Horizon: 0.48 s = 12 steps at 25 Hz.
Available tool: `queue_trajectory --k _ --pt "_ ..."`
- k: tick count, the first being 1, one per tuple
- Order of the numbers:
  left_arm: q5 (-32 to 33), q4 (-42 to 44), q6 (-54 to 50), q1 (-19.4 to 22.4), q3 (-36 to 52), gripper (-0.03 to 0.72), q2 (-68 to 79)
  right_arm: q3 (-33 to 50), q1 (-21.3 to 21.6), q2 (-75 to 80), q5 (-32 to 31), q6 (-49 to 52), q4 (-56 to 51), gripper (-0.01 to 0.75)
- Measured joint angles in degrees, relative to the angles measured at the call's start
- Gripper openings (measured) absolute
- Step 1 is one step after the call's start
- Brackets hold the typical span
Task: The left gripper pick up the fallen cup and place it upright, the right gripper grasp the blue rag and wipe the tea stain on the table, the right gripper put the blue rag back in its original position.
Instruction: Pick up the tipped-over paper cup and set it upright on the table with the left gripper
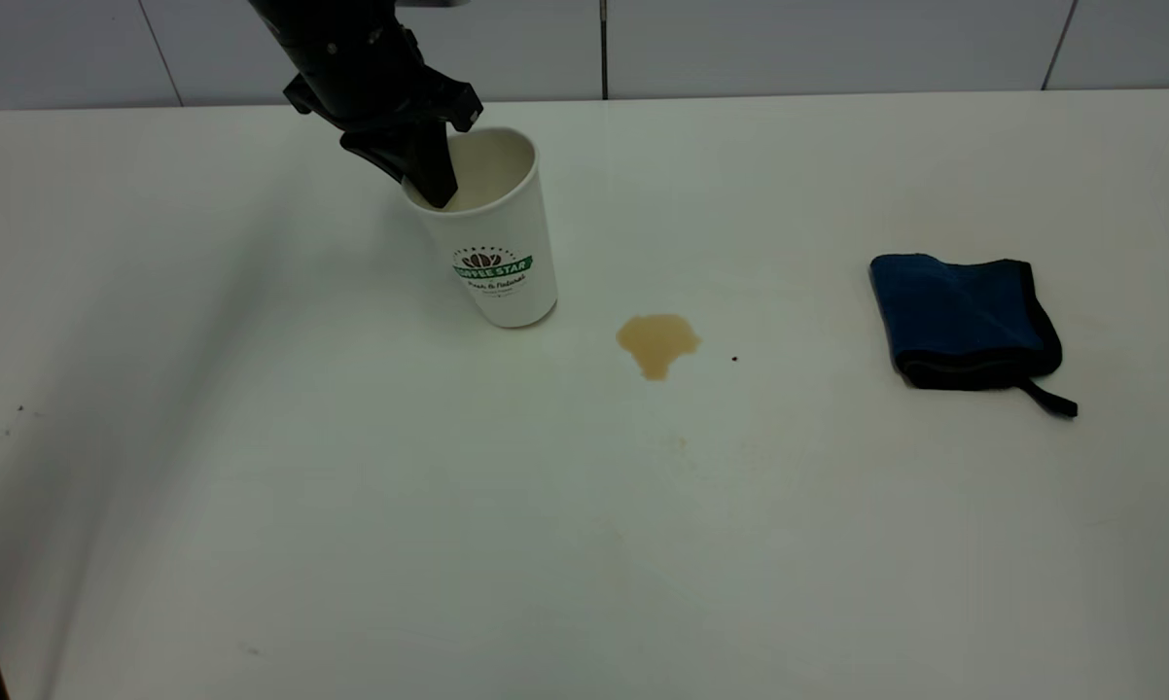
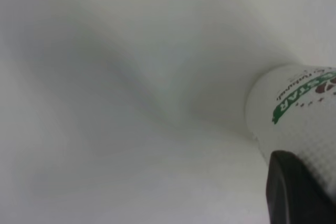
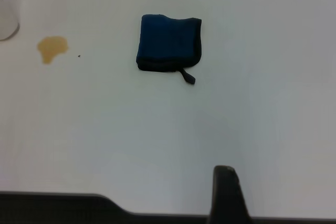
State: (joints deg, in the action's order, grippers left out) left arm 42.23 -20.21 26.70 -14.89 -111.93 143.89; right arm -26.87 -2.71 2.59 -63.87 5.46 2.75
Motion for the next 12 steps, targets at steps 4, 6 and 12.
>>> queue_trajectory --k 4,6,12 --pt "-0.06 0.29 -0.25 0.00 0.00 0.041 0.06 0.00 0.00 0.00 0.00 0.00 0.00 0.545" --pt "-0.12 0.44 -0.80 0.00 0.00 0.087 0.17 0.00 0.00 0.00 0.00 0.00 0.00 0.545" --pt "-0.29 0.37 -1.42 0.00 0.00 0.343 0.17 0.00 0.00 0.00 0.00 0.00 0.00 0.545"
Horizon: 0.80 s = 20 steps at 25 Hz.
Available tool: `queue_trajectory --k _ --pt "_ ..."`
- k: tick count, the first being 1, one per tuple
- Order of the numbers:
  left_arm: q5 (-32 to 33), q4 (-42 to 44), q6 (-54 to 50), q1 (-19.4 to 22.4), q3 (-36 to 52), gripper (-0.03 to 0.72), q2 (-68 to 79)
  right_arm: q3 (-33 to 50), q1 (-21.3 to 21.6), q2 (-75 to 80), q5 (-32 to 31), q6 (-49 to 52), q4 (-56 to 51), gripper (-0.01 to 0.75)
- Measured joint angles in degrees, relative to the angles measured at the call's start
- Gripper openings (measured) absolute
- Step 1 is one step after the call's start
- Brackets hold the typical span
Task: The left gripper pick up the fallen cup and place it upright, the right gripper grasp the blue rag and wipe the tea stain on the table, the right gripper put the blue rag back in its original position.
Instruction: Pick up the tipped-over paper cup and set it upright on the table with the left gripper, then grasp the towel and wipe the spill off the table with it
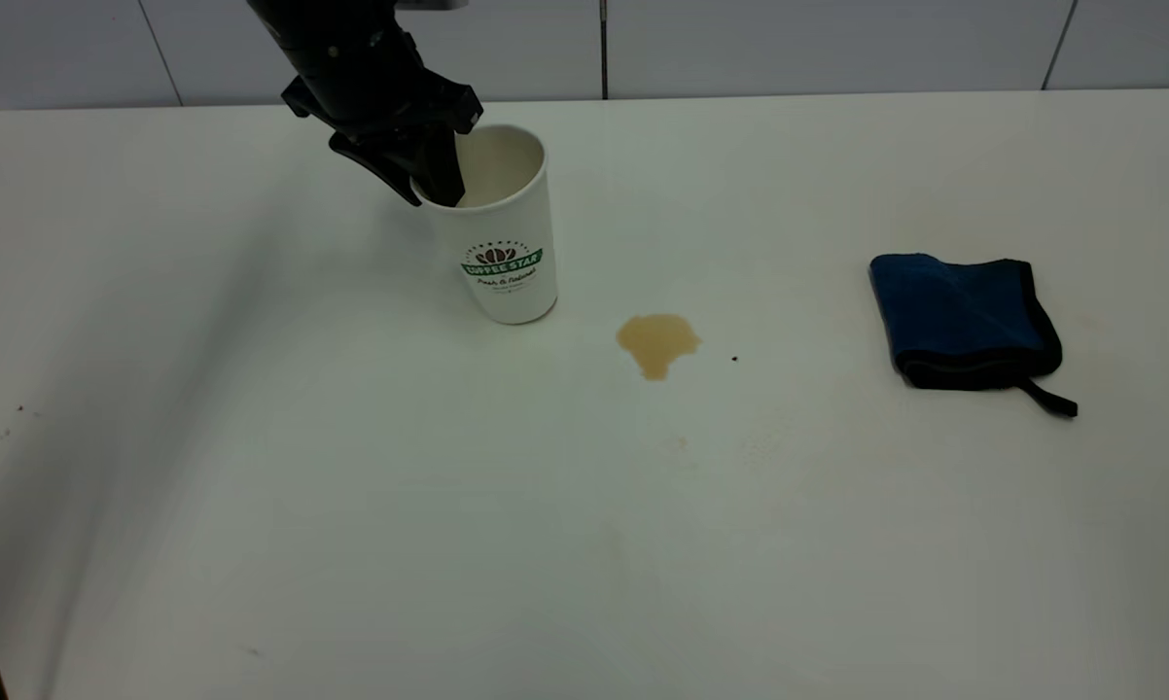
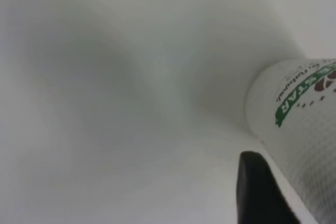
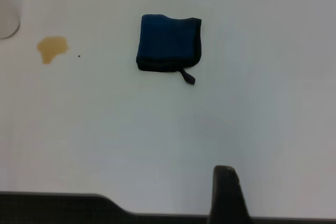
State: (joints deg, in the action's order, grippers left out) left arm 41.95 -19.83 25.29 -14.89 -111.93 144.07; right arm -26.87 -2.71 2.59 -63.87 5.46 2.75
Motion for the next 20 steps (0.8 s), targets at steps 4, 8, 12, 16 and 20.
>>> queue_trajectory --k 4,8,12,16,20 --pt "-0.26 -1.78 0.00 0.00 0.00 0.473 -0.44 0.00 0.00 0.00 0.00 0.00 0.00 0.545" --pt "-0.34 -2.25 0.12 0.00 0.00 0.503 -2.56 0.00 0.00 0.00 0.00 0.00 0.00 0.545" --pt "0.41 -2.39 0.28 -0.18 0.00 0.508 -5.80 0.00 0.00 0.00 0.00 0.00 0.00 0.545" --pt "1.46 -3.98 1.11 -0.72 0.00 0.508 -10.26 0.00 0.00 0.00 0.00 0.00 0.00 0.545" --pt "3.42 -4.90 1.55 -1.90 0.00 0.509 -17.84 0.00 0.00 0.00 0.00 0.00 0.00 0.545"
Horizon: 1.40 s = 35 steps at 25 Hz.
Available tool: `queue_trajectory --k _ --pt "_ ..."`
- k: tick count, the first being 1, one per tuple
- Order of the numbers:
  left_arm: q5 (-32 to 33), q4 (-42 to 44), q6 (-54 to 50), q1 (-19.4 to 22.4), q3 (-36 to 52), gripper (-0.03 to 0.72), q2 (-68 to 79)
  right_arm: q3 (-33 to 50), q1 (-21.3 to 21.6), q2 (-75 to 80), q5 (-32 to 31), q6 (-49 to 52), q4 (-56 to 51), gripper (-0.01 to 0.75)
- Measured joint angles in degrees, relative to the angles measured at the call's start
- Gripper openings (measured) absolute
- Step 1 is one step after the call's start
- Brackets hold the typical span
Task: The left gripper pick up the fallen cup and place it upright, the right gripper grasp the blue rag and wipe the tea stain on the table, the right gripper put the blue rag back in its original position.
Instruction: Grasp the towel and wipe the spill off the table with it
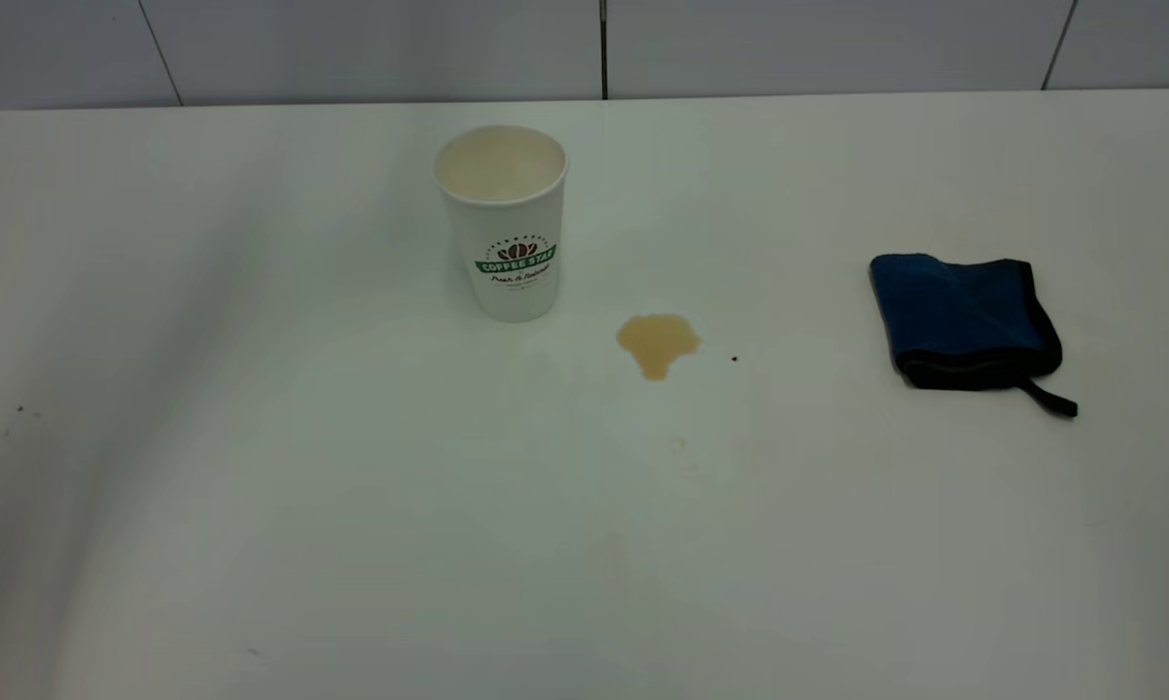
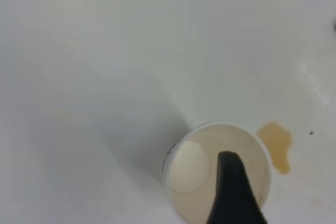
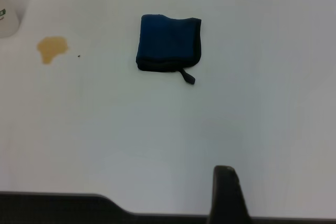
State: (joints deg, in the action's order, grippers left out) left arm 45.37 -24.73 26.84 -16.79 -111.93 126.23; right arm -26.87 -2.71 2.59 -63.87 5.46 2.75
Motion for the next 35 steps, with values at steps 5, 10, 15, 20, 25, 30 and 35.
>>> queue_trajectory --k 5,10,15,20,25,30,35 --pt "6.44 0.27 -1.41 -0.55 0.00 0.509 -12.05 0.00 0.00 0.00 0.00 0.00 0.00 0.545" --pt "16.76 6.64 -8.35 -0.55 0.00 0.509 -24.04 0.00 0.00 0.00 0.00 0.00 0.00 0.545" --pt "21.57 14.94 -17.70 -0.55 0.34 0.505 -31.73 0.00 0.00 0.00 0.00 0.00 0.00 0.545" --pt "21.57 16.54 -22.04 -0.55 12.14 0.493 -41.60 0.00 0.00 0.00 0.00 0.00 0.00 0.545" --pt "21.57 17.53 -22.64 -0.55 34.99 0.493 -55.59 0.00 0.00 0.00 0.00 0.00 0.00 0.545" --pt "21.57 23.03 -24.87 -0.55 57.69 0.493 -71.23 0.00 0.00 0.00 0.00 0.06 0.00 0.545" --pt "21.24 27.79 -27.95 -0.55 71.74 0.493 -84.99 0.00 0.00 0.00 0.00 0.06 0.00 0.545"
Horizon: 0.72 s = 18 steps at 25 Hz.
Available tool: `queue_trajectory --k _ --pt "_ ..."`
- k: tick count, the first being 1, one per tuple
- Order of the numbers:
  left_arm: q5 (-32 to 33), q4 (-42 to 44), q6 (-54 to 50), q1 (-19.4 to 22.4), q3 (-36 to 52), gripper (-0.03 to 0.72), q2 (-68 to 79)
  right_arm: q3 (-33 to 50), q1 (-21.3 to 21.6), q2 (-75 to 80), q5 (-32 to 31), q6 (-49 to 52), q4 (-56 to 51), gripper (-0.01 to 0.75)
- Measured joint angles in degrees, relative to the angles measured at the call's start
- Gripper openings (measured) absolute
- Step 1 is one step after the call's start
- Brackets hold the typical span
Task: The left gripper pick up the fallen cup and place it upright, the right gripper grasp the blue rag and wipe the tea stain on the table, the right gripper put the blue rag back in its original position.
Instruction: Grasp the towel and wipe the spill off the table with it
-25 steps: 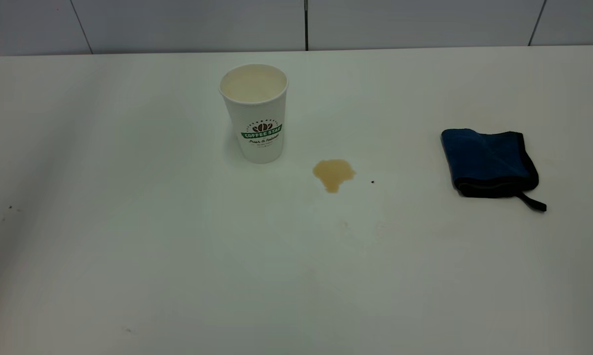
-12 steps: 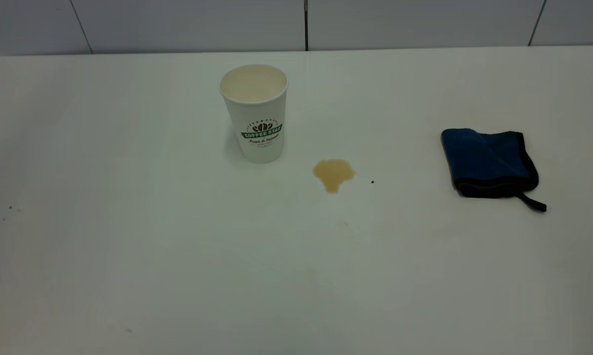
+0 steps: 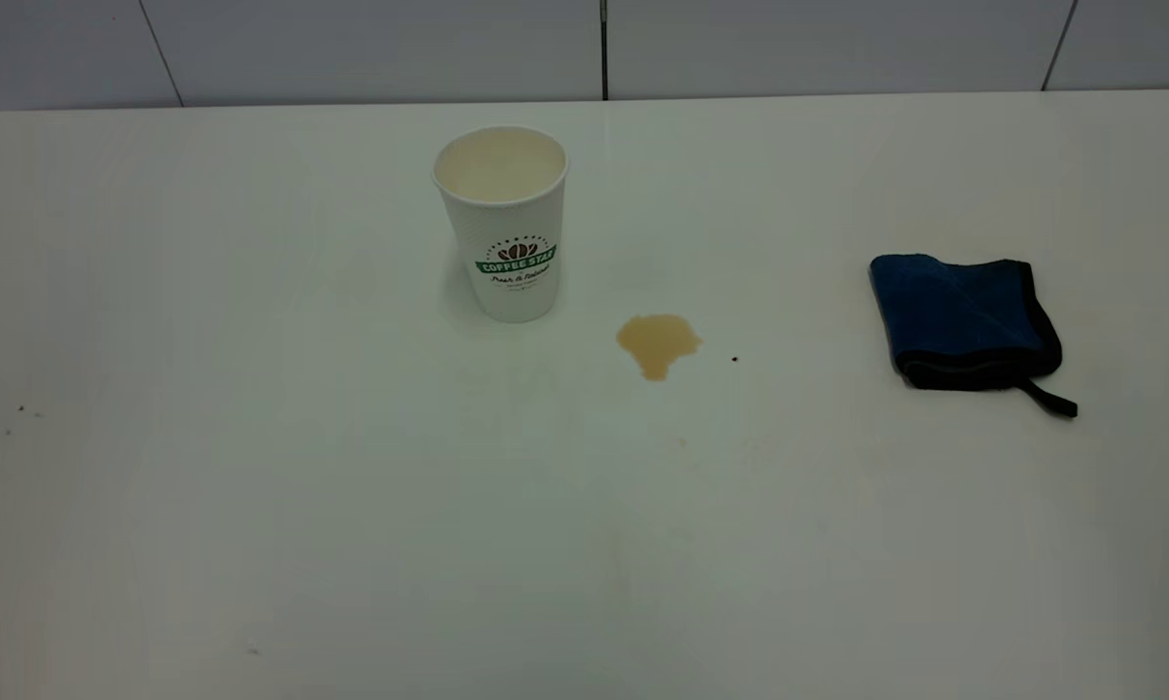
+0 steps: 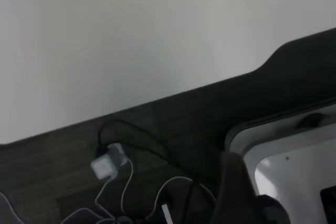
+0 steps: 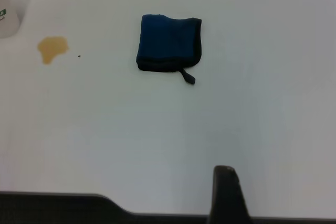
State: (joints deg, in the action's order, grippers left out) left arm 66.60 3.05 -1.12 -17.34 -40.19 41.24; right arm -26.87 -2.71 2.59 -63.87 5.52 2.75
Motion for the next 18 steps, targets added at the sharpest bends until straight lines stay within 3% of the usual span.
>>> queue_trajectory --k 7,18 --pt "-2.80 0.32 -1.66 0.00 11.94 0.493 -16.13 0.00 0.00 0.00 0.00 -0.06 0.00 0.545" --pt "-2.87 1.26 -1.77 0.44 12.60 0.493 -31.71 0.00 0.00 0.00 0.00 -0.06 0.00 0.545"
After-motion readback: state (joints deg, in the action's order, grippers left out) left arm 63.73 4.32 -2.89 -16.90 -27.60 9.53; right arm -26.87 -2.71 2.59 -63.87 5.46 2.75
